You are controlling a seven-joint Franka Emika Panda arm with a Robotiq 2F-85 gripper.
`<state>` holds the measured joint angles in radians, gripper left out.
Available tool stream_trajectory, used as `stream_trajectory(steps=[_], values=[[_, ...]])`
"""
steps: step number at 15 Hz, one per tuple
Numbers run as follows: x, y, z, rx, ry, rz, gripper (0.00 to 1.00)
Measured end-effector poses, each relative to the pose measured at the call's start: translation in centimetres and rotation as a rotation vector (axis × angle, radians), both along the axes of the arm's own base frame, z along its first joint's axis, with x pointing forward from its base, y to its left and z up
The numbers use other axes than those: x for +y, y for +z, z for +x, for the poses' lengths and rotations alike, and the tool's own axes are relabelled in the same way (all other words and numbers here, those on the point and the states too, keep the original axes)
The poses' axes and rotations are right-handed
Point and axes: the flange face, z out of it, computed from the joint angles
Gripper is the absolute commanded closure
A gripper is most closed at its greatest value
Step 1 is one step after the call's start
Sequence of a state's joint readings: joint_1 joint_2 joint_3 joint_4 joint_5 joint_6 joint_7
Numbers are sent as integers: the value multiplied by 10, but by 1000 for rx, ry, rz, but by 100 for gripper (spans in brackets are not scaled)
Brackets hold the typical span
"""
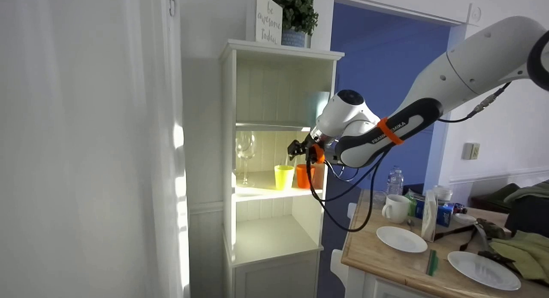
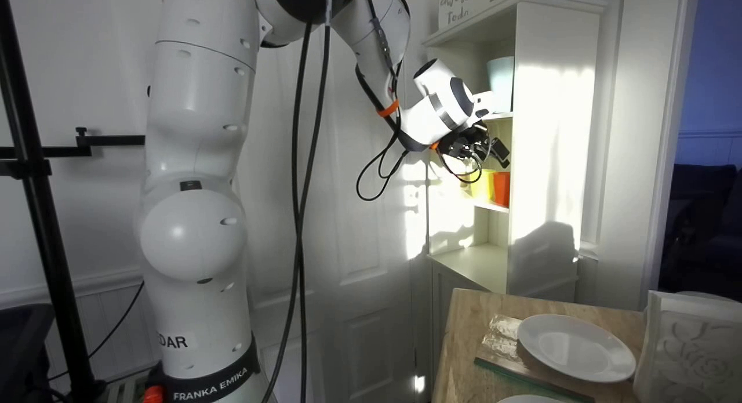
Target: Remove the plastic cups from the second shelf from the top and put them on the table
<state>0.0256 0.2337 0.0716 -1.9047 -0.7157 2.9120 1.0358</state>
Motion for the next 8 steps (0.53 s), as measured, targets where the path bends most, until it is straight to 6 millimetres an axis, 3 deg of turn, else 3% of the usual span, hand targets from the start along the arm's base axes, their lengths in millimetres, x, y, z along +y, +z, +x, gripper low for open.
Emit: stream_trajectory(steps=[8], values=[[2,-12,19,-20,-55,40,0]])
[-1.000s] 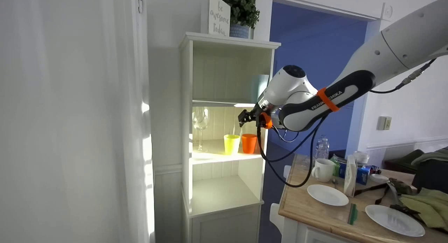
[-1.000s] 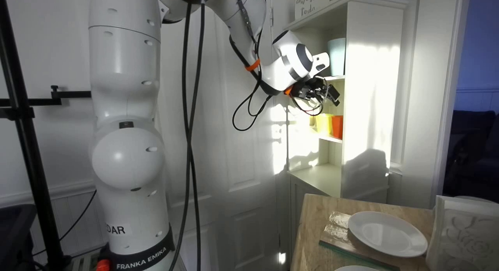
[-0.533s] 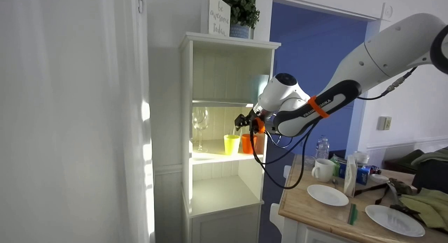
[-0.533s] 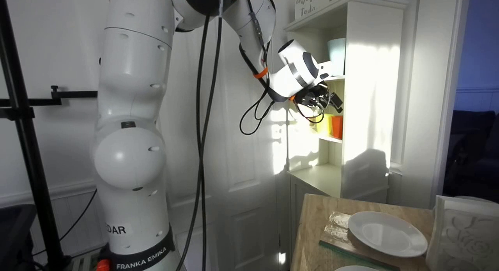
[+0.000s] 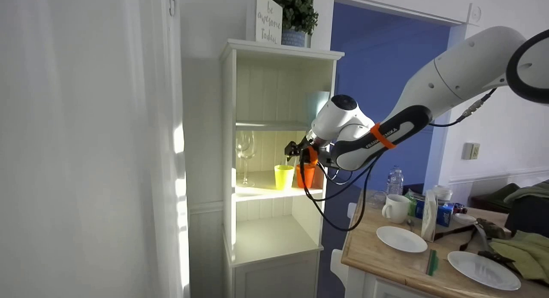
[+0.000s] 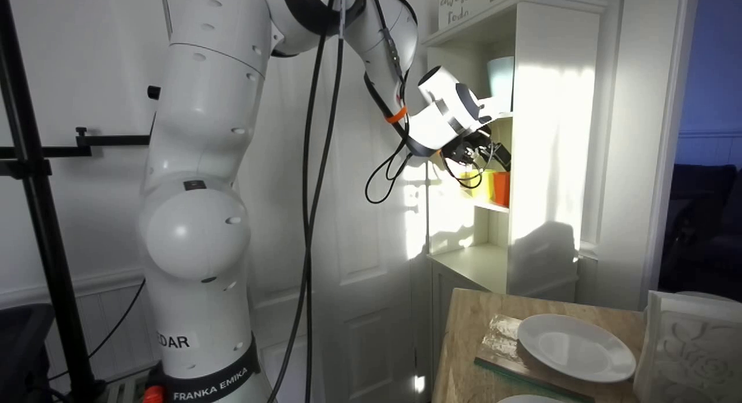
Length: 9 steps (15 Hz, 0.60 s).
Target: Remove the plastic cups from the second shelf from the top and put them on the table
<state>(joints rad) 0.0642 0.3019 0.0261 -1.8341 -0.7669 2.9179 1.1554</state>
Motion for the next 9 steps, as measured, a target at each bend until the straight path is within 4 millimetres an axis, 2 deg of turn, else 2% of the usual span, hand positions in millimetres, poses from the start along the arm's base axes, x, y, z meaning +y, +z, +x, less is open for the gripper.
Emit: stream_trajectory(steps=[1,2,4,7,9], values=[[1,-2,2,2,-2,2,0],[1,-5,3,5,-4,4,5],[3,-11,5,9,-4,-1,25],[1,-18,10,7,-9,-16,46],[0,-21,14,4,-17,-22,52]])
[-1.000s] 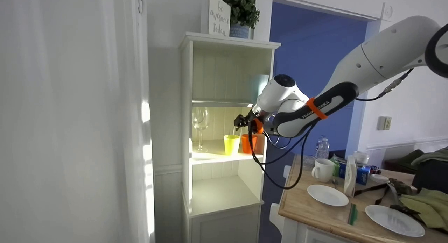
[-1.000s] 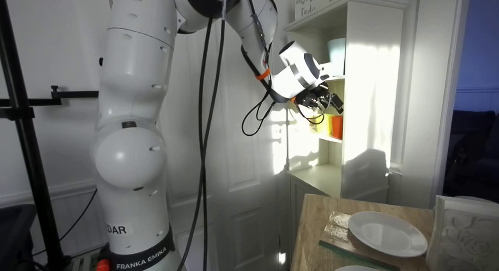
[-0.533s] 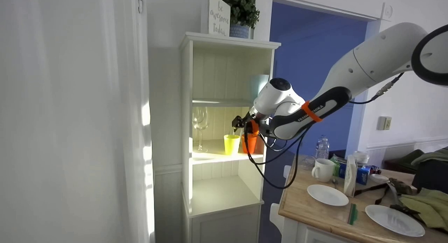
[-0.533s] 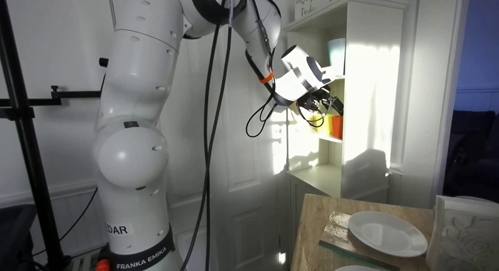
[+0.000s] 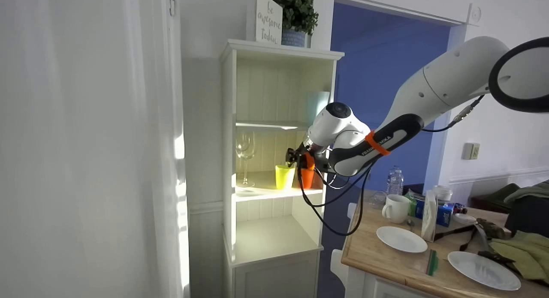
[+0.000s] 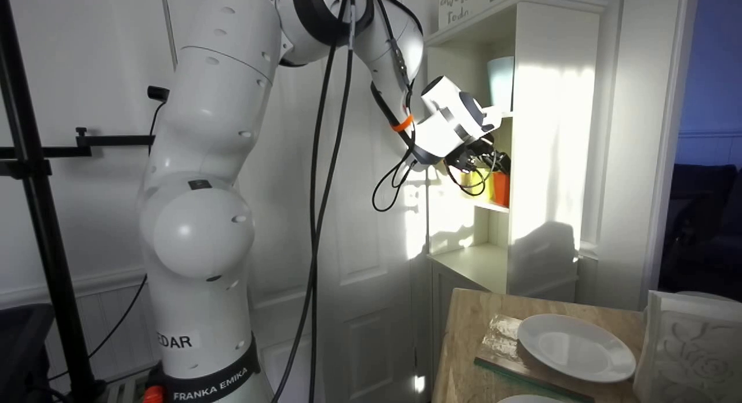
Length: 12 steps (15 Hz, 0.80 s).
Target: Remove the plastic cups from the second shelf from the top and put them on the table
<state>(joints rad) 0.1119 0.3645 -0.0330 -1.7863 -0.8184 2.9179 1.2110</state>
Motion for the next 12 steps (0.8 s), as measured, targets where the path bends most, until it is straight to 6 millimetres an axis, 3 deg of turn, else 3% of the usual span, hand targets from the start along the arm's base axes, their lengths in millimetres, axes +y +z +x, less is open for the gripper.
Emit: stream_trajectory(steps=[2,7,12], values=[[-1,-3,3,-3,-7,-2,51],[1,-9,6,1,-10,-6,30],[4,-15,7,11,-5,-7,35]])
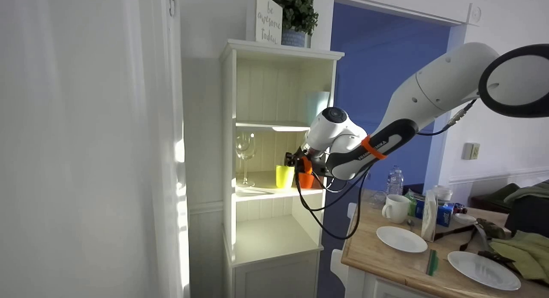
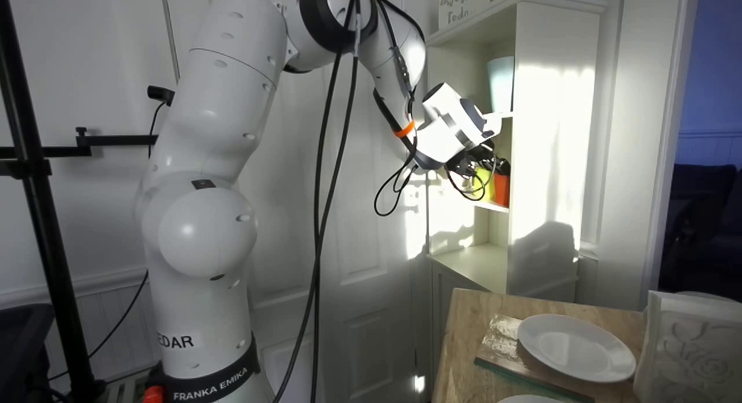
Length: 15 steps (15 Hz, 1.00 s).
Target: Remove the plastic cups from the second shelf from the top and put them on the table
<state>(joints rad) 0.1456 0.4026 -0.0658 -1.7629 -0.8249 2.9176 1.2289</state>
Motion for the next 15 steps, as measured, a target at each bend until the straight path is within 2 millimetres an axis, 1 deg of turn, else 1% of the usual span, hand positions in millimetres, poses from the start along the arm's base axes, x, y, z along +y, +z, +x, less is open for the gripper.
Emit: stream_trajectory(steps=[2,3,5,8,9,10,12,13,15], values=[[1,0,0,0,1,0,43],[1,0,0,0,1,0,58],[1,0,0,0,1,0,69],[1,1,0,-1,1,0,93],[2,1,0,-1,1,0,98],[3,2,0,-2,3,1,99],[7,5,-1,-3,4,5,97],[9,6,-1,1,0,6,99],[14,10,-3,3,-3,7,97]])
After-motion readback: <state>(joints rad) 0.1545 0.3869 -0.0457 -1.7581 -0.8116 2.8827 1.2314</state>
